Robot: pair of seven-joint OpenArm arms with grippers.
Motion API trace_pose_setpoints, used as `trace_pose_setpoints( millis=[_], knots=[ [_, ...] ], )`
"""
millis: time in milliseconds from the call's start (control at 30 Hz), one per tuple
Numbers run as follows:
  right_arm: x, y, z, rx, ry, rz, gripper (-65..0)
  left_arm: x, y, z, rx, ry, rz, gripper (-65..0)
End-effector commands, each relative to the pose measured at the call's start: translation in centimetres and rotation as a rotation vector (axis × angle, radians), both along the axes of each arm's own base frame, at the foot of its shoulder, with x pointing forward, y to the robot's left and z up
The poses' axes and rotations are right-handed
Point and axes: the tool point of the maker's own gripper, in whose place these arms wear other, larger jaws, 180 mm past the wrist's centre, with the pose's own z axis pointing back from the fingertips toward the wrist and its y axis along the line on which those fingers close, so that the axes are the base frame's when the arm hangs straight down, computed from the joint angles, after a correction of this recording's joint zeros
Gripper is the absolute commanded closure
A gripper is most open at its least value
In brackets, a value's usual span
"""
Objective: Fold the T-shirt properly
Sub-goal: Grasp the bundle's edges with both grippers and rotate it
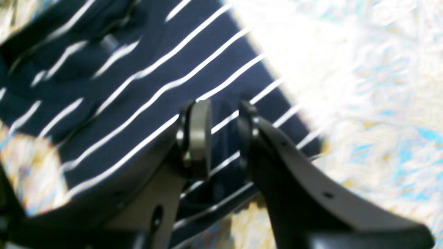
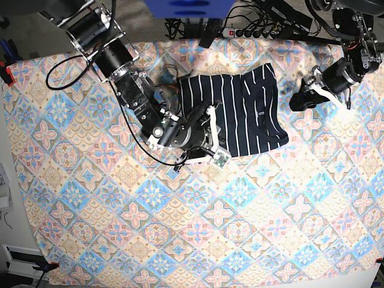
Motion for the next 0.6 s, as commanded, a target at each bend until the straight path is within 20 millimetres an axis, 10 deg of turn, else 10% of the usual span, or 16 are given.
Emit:
trace_pose_setpoints(
  millis=[0,233,433,567],
  knots=[
    [1.6,0.1,1.7,0.045,-0.041,-0.02,-13.0,0.2,-0.6,0.9,0.013,-0.03,-0.034,-27.6],
    [4.2,-3.3,0.9,0.078,-0.03,-0.145,-7.3,-0.9,-4.1,0.2,0.023,0.0,-0.16,-26.3],
    [6.3,-4.3,0.3,0.054,-0.018,-0.178,0.0,-1.4,-6.1,-0.7,0.035,0.028,-0.236,-3.5],
    [7.9,-4.7,0.4,0.058,-0.029,-0.19,0.0,-1.9,-7.7,-1.1,0.013,0.042,-0.277,0.0]
  ],
)
